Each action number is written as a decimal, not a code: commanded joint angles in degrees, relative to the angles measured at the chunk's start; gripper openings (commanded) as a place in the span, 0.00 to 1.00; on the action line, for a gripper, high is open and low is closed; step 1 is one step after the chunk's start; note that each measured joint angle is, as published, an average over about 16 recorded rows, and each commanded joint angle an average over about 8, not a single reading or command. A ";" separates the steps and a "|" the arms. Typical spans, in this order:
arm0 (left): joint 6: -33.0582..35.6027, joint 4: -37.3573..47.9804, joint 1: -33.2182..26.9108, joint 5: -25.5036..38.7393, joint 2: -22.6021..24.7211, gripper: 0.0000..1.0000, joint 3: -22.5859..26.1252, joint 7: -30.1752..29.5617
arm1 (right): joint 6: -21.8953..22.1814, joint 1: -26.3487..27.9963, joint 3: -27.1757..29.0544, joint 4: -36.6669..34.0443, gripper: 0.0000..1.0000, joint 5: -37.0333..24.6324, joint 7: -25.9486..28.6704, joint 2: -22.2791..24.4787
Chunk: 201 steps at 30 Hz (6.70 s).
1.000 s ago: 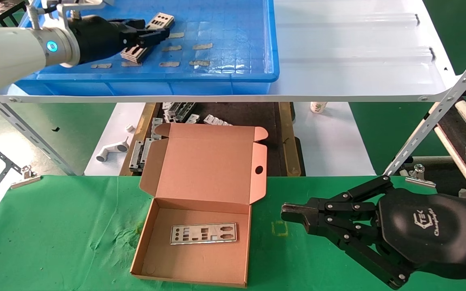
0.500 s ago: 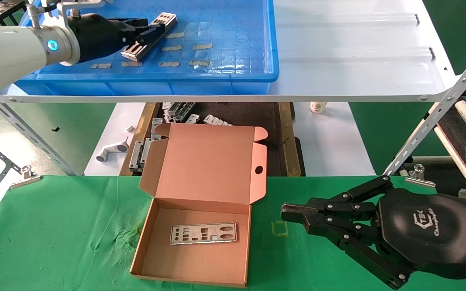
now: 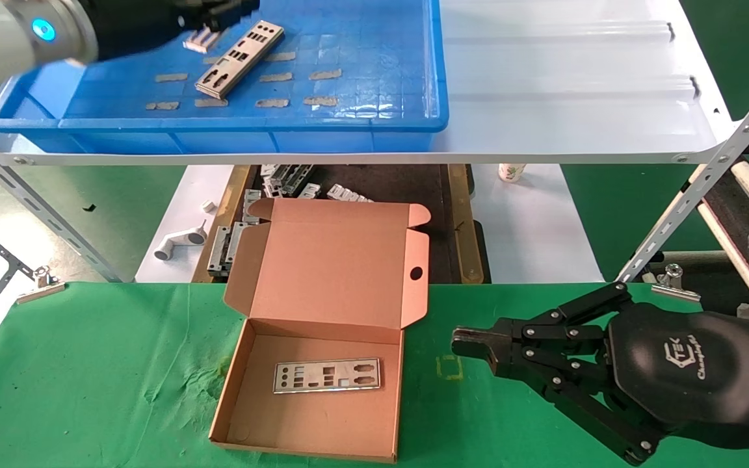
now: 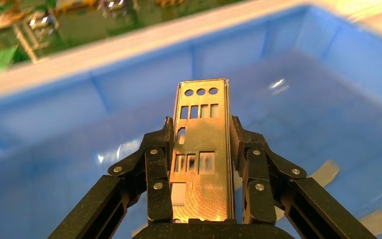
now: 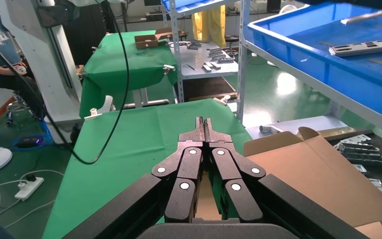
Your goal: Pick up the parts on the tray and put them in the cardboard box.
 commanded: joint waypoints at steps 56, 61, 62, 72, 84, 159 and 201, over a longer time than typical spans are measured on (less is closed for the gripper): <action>17.90 -34.18 32.44 -1.97 -9.98 0.27 22.09 25.68 | 0.00 0.00 -0.01 0.00 0.00 0.01 -0.01 0.00; 18.35 -33.12 32.09 -1.82 -9.45 0.89 22.36 24.91 | 0.00 0.00 -0.01 0.00 0.00 0.01 -0.01 0.00; 18.48 -32.85 32.03 -1.80 -9.33 0.97 22.41 24.78 | 0.00 0.00 -0.01 0.00 0.00 0.01 -0.01 0.00; 18.84 -30.43 31.51 -1.68 -8.42 1.00 22.68 23.46 | 0.01 0.00 -0.02 0.00 0.00 0.01 -0.01 0.01; 24.89 -31.06 29.74 -6.14 -11.09 1.00 20.62 22.09 | 0.01 0.01 -0.02 0.00 0.11 0.01 -0.01 0.01; 33.91 -71.03 54.39 -33.64 -32.71 1.00 -13.60 -11.52 | 0.02 0.00 -0.03 -0.02 1.00 0.02 -0.02 0.02; 33.59 -70.06 53.76 -32.83 -32.17 1.00 -12.76 -11.01 | 0.02 0.00 -0.03 -0.02 1.00 0.03 -0.02 0.02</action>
